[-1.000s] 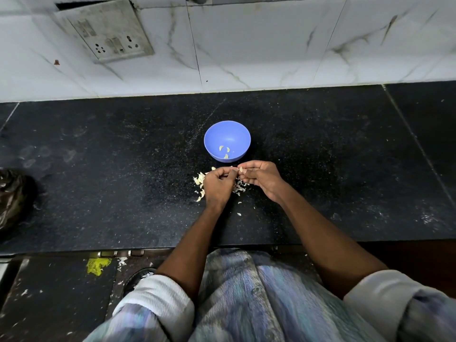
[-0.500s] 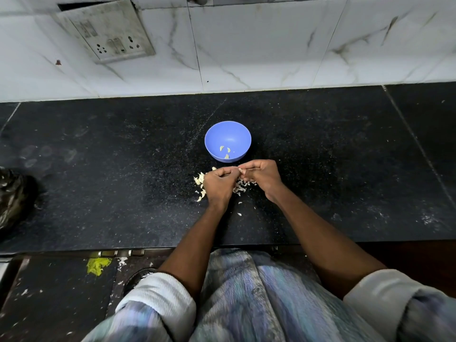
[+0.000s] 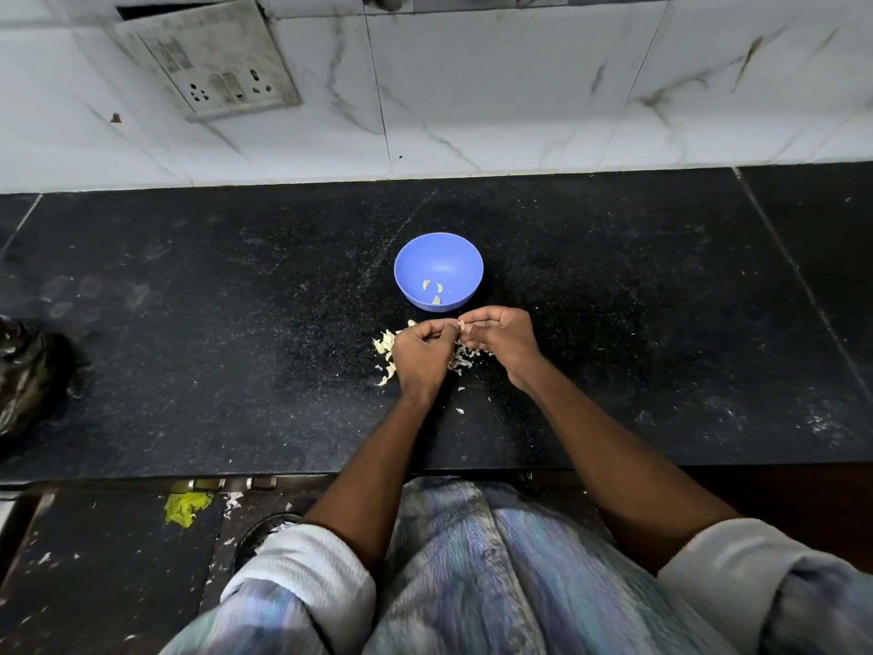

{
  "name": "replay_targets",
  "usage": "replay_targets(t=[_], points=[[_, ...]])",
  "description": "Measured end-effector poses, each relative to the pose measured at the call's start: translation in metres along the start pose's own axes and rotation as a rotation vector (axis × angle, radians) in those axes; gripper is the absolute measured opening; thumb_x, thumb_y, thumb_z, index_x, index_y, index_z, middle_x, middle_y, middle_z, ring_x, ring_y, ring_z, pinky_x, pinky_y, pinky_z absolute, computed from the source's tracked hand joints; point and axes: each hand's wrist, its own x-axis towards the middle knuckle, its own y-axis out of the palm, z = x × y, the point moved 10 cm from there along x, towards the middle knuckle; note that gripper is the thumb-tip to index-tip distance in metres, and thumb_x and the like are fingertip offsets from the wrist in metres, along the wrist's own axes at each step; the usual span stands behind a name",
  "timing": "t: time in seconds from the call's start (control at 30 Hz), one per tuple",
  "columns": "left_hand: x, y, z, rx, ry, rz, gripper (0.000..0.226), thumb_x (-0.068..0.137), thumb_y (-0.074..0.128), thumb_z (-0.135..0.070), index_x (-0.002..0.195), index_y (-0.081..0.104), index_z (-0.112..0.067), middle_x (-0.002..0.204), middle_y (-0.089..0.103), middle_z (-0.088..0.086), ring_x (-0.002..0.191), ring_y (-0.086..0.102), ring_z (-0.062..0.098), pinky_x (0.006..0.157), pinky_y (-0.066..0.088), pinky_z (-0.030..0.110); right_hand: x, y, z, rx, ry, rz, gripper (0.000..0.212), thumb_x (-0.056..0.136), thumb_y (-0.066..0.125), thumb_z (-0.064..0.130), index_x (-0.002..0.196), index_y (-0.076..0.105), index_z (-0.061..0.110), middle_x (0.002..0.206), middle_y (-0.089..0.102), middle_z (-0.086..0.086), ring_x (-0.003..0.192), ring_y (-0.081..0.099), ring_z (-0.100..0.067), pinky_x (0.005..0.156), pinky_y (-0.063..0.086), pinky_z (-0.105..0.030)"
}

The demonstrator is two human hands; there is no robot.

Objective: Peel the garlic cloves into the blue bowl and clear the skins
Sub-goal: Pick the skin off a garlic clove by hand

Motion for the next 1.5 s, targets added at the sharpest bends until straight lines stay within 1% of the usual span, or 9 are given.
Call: replay_targets(t=[0.17,0.37,0.53,0.73,0.97,1.1,1.37,1.43,1.5], points=[[0.000,-0.002,-0.003,0.059,0.031,-0.026,0.006,0.087,0.083,-0.023,0.089,0.086,-0.018,0.076,0.079,-0.008,0.073,0.078,0.015,0.075,0.065,0.039,-0.001,0.001,0.007,-0.072,-0.066,-0.008,0.010,0.090,0.073,-0.002,0.097,0.077,0.003,0.088,0.076,-0.022,0.073,0.070,-0.020,0.070,0.060,-0.025],[-0.002,-0.005,-0.011,0.171,0.084,-0.060,0.006,0.081,0.083,-0.023,0.076,0.079,-0.025,0.068,0.075,-0.012,0.063,0.071,0.007,0.064,0.061,0.029,-0.003,0.008,0.010,-0.076,-0.082,0.028,0.016,0.090,0.069,-0.005,0.096,0.078,0.008,0.086,0.079,-0.013,0.073,0.071,-0.017,0.071,0.059,-0.027],[-0.002,-0.003,-0.007,0.160,0.083,-0.013,0.008,0.087,0.079,-0.023,0.088,0.080,-0.015,0.077,0.077,-0.008,0.069,0.072,0.005,0.068,0.059,0.025,-0.003,0.008,0.003,0.098,0.003,0.048,0.019,0.090,0.071,-0.002,0.108,0.077,0.002,0.097,0.079,-0.016,0.085,0.074,-0.019,0.082,0.060,-0.031],[-0.003,-0.006,-0.008,0.151,0.131,-0.007,0.010,0.095,0.069,-0.020,0.096,0.079,-0.018,0.081,0.077,-0.009,0.071,0.068,0.002,0.070,0.054,0.019,-0.003,0.003,-0.003,0.238,0.059,0.058,0.024,0.091,0.072,-0.001,0.115,0.072,-0.002,0.097,0.078,-0.019,0.088,0.077,-0.023,0.081,0.060,-0.029],[-0.002,-0.004,-0.020,0.248,0.235,0.002,0.007,0.089,0.079,-0.024,0.093,0.084,-0.023,0.083,0.078,-0.014,0.071,0.072,0.002,0.070,0.062,0.030,-0.005,-0.002,0.000,0.127,-0.005,0.054,0.020,0.090,0.075,0.001,0.110,0.075,-0.003,0.098,0.078,-0.019,0.083,0.074,-0.018,0.076,0.060,-0.025],[-0.003,-0.001,-0.023,0.303,0.271,0.019,0.008,0.087,0.080,-0.029,0.091,0.086,-0.025,0.081,0.079,-0.013,0.068,0.071,0.002,0.068,0.062,0.033,-0.006,-0.003,0.007,0.032,-0.084,0.065,0.012,0.091,0.074,0.000,0.101,0.077,0.003,0.085,0.077,-0.014,0.070,0.069,-0.011,0.069,0.056,-0.021],[0.000,-0.001,-0.016,0.272,0.207,0.032,0.010,0.086,0.081,-0.030,0.089,0.086,-0.021,0.074,0.079,-0.009,0.067,0.074,0.009,0.069,0.063,0.037,-0.004,0.002,0.017,-0.109,-0.179,0.099,0.013,0.091,0.072,-0.003,0.098,0.078,0.006,0.076,0.076,-0.003,0.067,0.065,-0.006,0.065,0.052,-0.018],[0.001,0.000,-0.014,0.224,0.193,0.061,0.008,0.088,0.081,-0.028,0.088,0.086,-0.020,0.070,0.077,-0.007,0.064,0.075,0.018,0.066,0.063,0.040,-0.003,0.001,0.017,-0.101,-0.175,0.103,0.013,0.091,0.073,-0.003,0.100,0.078,0.005,0.077,0.077,-0.002,0.068,0.066,-0.005,0.067,0.053,-0.017],[0.001,0.001,-0.013,0.177,0.179,0.083,0.007,0.089,0.081,-0.022,0.084,0.085,-0.019,0.066,0.076,0.000,0.058,0.069,0.018,0.062,0.062,0.042,-0.004,0.000,0.016,-0.104,-0.165,0.104,0.013,0.091,0.073,-0.002,0.101,0.078,0.004,0.080,0.078,-0.004,0.070,0.067,-0.005,0.069,0.053,-0.018]])
